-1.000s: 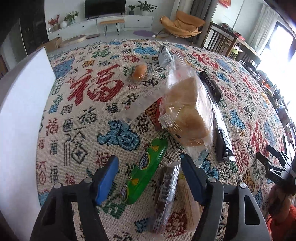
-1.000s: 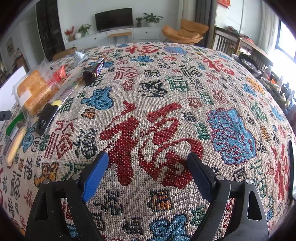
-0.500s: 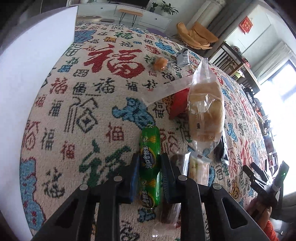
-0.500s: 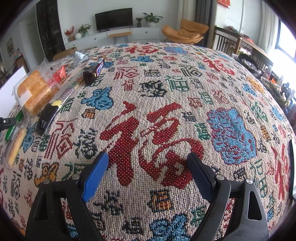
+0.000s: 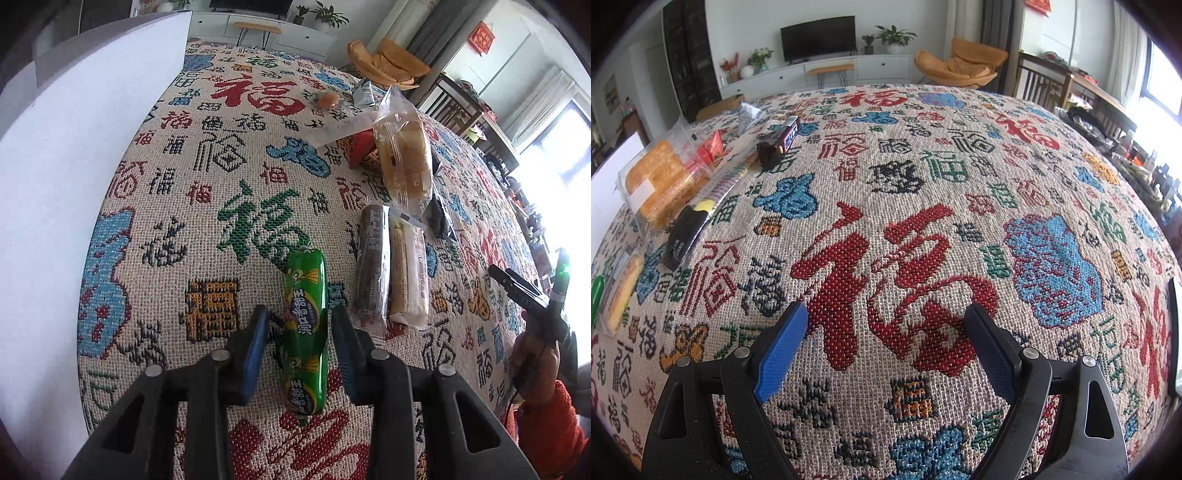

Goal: Organize snacks

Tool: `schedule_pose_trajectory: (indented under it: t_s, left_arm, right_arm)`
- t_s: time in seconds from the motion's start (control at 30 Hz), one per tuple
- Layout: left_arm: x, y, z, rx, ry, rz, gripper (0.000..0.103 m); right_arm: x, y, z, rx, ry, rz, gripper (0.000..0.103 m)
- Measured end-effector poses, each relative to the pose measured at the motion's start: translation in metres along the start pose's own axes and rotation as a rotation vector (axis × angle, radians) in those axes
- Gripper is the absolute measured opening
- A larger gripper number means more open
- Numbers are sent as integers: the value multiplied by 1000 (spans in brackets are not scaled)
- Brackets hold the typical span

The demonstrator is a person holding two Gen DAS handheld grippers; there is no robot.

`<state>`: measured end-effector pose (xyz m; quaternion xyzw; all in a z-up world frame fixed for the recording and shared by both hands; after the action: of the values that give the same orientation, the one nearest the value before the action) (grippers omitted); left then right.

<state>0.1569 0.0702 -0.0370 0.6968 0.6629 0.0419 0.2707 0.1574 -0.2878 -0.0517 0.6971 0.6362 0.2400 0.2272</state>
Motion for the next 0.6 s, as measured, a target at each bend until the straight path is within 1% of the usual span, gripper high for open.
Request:
schedule_pose_trajectory:
  t_s: [0.03, 0.07, 0.1, 0.2, 0.3, 0.37, 0.43, 0.5, 0.53, 0.57, 0.6]
  left_arm:
    - [1, 0, 0, -15, -10, 0, 48]
    - [1, 1, 0, -28, -19, 1, 52]
    - [1, 1, 0, -39, -15, 2, 52]
    - [-4, 5, 3, -59, 28, 28, 53]
    - [-19, 0, 7, -69, 110, 110, 55]
    - [-30, -7, 8, -70, 173, 179, 60]
    - [-36, -16, 9, -74, 224, 221, 63]
    - [-38, -24, 9, -91, 272, 235, 71]
    - [-37, -26, 9, -101, 299, 227, 85]
    - [-33, -28, 10, -114, 323, 199, 96]
    - [-26, -30, 10, -121, 320, 161, 98]
  right_arm:
    - [0, 0, 0, 0, 0, 0, 89]
    - [0, 0, 0, 0, 0, 0, 89]
    - [0, 0, 0, 0, 0, 0, 89]
    - [0, 0, 0, 0, 0, 0, 89]
    - [0, 0, 0, 0, 0, 0, 89]
    - [0, 0, 0, 0, 0, 0, 89]
    - [0, 1, 1, 0, 0, 0, 89]
    - [0, 0, 0, 0, 0, 0, 89]
    - [0, 0, 0, 0, 0, 0, 89]
    - [0, 1, 0, 0, 1, 0, 89]
    - [0, 0, 0, 0, 0, 0, 89]
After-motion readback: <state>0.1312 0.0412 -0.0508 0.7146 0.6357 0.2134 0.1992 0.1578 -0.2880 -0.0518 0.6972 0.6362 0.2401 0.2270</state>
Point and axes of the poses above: each gripper's, at about its wrist camera, not at the fingertips, and z roughly the way its jaws point, x to its left, y to its top, the point moved 1 cm from there along z, roughly the way its jaws point, and after that the axes turned 4 degrees about y, right-handed, at the moved point
